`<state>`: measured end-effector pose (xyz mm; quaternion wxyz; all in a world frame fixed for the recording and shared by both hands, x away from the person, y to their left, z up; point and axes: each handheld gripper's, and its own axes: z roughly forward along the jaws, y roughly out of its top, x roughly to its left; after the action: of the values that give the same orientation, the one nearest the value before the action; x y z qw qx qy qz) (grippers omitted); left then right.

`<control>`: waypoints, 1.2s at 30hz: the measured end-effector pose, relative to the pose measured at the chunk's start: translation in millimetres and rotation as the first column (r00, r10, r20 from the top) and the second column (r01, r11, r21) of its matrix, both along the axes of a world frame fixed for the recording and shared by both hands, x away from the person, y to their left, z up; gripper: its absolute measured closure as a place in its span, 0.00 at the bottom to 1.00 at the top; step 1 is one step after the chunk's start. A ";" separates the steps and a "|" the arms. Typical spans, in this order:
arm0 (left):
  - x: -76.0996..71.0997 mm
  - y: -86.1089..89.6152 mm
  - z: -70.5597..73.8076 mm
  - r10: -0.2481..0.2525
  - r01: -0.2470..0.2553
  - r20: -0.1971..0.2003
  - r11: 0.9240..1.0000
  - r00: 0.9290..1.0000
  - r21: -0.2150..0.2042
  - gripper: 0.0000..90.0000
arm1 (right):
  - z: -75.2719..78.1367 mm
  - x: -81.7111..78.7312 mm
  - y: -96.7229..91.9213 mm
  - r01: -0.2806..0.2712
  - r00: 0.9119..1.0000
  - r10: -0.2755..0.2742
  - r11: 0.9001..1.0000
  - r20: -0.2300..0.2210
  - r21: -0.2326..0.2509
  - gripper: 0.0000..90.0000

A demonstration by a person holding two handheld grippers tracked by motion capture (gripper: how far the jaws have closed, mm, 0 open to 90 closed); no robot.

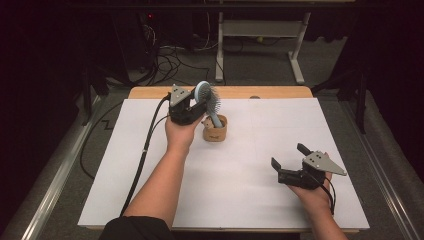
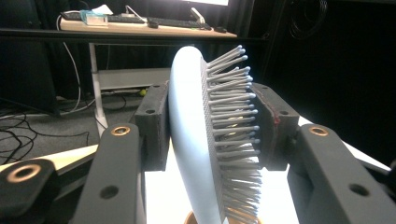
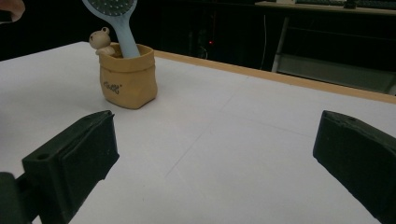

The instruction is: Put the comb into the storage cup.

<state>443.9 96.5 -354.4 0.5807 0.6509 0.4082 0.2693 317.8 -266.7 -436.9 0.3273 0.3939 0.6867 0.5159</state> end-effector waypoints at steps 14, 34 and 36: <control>4.5 11.6 -2.9 0.019 -0.019 -0.019 1.000 1.000 0.001 0.55 | -0.4 0.3 0.0 -0.003 1.000 0.003 1.000 -0.001 -0.007 0.00; 7.2 24.2 -10.7 0.036 -0.036 -0.011 0.999 0.999 0.039 0.47 | -0.1 -0.1 -0.5 0.000 1.000 0.000 1.000 0.002 -0.009 0.00; 7.6 26.3 -10.8 0.034 -0.033 -0.016 0.998 0.999 0.046 0.46 | -0.1 -0.2 -0.5 0.001 1.000 -0.001 1.000 0.004 -0.012 0.00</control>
<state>451.5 122.8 -365.3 0.5577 0.6592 0.4176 0.2829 317.7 -267.2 -437.0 0.3312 0.3912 0.6890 0.5125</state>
